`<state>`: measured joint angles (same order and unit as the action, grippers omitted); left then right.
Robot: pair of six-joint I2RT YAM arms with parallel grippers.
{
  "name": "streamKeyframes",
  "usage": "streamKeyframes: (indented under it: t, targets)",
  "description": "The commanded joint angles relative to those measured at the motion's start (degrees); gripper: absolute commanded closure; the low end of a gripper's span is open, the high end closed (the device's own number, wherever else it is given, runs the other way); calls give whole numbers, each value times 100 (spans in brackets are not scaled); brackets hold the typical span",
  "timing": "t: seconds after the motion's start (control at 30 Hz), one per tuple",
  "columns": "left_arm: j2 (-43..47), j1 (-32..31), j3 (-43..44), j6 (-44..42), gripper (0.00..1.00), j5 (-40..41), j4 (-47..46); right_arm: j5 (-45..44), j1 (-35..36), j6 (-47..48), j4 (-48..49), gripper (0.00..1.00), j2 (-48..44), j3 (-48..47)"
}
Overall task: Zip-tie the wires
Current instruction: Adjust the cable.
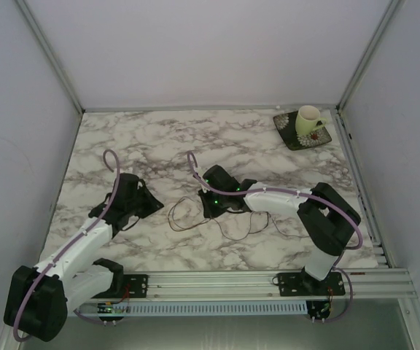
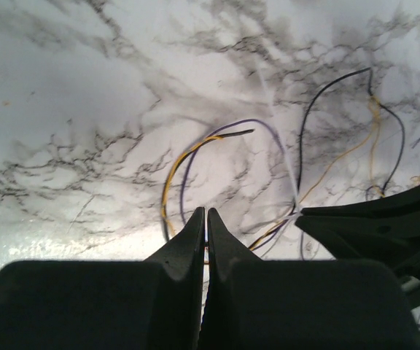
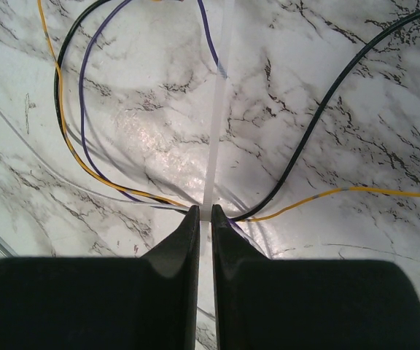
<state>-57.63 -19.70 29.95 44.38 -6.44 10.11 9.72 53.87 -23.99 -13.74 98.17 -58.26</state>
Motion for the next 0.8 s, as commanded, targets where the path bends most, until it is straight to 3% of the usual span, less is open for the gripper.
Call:
streamKeyframes:
  t: [0.0,0.3,0.77]
  targets:
    - [34,78,-261,-52,100,9,-18,-96,3,48,-59,100,60,-229]
    - [-215,158,-519,-190,100,178,-318,-97,4,70,-85,100,54,-260]
    - [-700,510,28,-669,100,236,-346,-137,8,52,-103,100,29,-228]
